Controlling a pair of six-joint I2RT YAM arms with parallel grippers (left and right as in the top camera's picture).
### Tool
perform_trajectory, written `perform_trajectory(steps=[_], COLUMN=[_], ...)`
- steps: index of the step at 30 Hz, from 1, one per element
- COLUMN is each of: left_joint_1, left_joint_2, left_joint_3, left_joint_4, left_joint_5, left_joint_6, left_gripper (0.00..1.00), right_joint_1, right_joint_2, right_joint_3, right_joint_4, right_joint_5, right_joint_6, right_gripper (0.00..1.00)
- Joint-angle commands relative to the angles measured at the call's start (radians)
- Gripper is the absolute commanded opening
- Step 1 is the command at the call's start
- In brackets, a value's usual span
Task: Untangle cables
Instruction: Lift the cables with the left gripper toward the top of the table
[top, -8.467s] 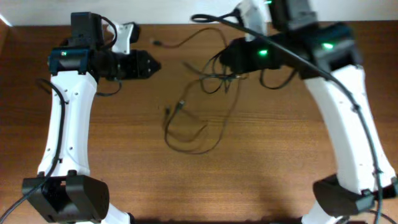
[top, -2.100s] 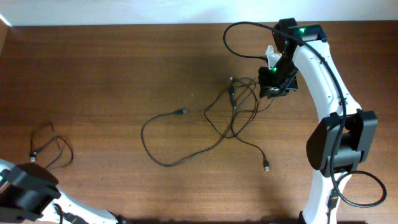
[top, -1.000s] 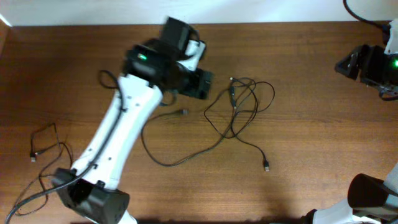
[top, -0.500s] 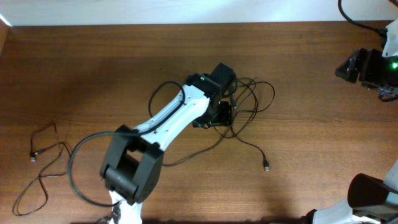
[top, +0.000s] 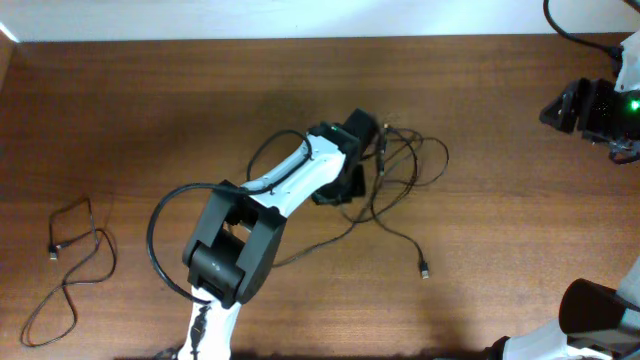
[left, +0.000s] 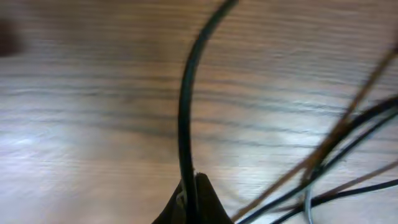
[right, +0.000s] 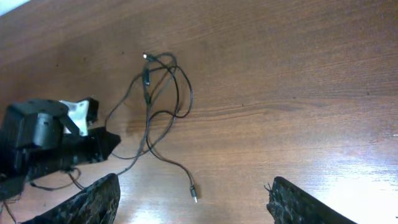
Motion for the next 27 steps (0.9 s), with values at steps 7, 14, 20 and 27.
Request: perform_trajectory(steps=[7, 14, 20, 27], left_joint_1=[0.114, 0.13, 0.179, 0.251], left_joint_2=[-0.243, -0.365, -0.413, -0.495], left_joint_3=[0.649, 0.875, 0.999, 1.025], left_joint_4=[-0.247, -0.196, -0.158, -0.062], left_joint_5=[-0.077, -0.077, -0.078, -0.077], left_joint_6=[0.252, 0.274, 0.273, 0.269], left_gripper=[0.0, 0.0, 0.0, 0.0], right_joint_1=[0.001, 0.146, 0.359, 0.58], right_joint_2=[0.017, 0.018, 0.023, 0.131], right_joint_3=[-0.005, -0.005, -0.005, -0.005], right_joint_4=[-0.003, 0.02, 0.129, 0.257], right_joint_5=[0.007, -0.087, -0.157, -0.233], right_joint_6=[-0.01, -0.011, 0.058, 0.124], right_gripper=[0.78, 0.78, 0.77, 0.77])
